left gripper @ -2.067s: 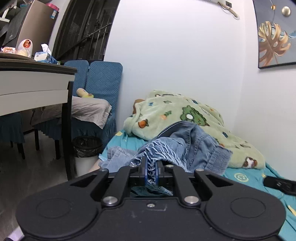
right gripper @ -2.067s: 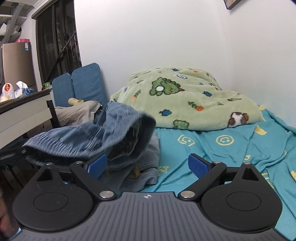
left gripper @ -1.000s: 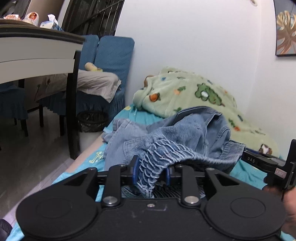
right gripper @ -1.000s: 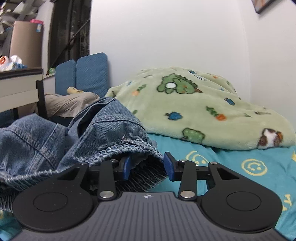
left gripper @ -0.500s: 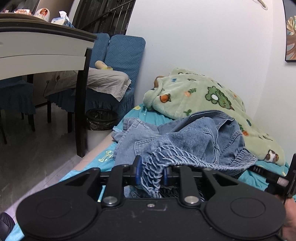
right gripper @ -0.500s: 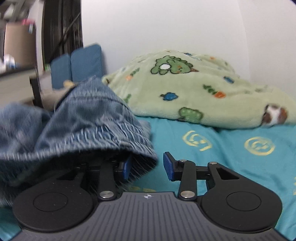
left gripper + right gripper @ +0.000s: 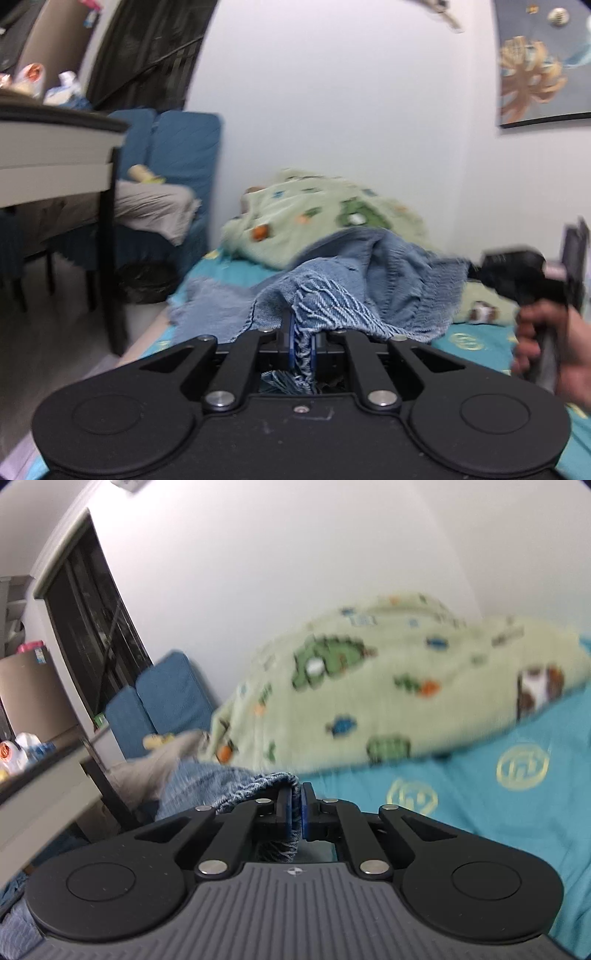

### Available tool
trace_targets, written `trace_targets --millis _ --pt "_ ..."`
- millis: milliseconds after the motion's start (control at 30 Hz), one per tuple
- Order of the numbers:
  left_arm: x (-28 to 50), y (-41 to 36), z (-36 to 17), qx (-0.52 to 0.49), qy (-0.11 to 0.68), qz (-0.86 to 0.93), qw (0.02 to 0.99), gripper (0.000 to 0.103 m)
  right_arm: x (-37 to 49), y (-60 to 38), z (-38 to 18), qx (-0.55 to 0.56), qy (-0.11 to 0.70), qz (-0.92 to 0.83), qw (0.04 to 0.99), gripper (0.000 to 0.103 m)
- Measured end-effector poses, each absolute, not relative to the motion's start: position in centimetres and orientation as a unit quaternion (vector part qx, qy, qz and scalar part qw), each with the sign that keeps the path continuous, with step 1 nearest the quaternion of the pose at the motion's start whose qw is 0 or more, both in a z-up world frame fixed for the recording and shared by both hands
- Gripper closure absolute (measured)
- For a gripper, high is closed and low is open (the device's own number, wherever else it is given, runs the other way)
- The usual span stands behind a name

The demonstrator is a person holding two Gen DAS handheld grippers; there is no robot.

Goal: Fold clothes

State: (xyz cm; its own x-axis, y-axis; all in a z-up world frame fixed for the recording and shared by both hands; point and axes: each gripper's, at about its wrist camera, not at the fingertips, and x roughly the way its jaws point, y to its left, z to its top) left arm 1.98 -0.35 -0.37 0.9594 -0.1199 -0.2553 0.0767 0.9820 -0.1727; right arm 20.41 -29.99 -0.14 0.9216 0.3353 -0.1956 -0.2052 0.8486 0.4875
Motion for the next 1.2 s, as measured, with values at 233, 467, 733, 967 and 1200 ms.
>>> trace_targets --millis 233,467,733,967,1200 --pt "-0.8 -8.1 2.2 -0.061 0.117 -0.144 0.981 0.097 19.6 -36.2 6.5 0.235 0.090 0.118 0.961 0.100" --pt "0.1 -19.6 1.3 -0.024 0.122 -0.233 0.965 0.096 19.2 -45.9 6.5 0.274 0.049 0.045 0.960 0.100" --pt "5.2 -27.8 -4.8 -0.012 0.196 -0.277 0.941 0.096 21.4 -53.4 0.0 0.280 0.079 -0.041 0.956 0.100" --pt "8.4 -29.9 -10.0 0.001 0.256 -0.287 0.923 0.095 23.6 -57.3 -7.9 0.289 0.151 -0.111 0.939 0.100" --pt "8.2 -29.9 -10.2 0.009 0.262 -0.294 0.919 0.085 23.4 -58.3 -9.7 0.318 0.183 -0.141 0.920 0.085"
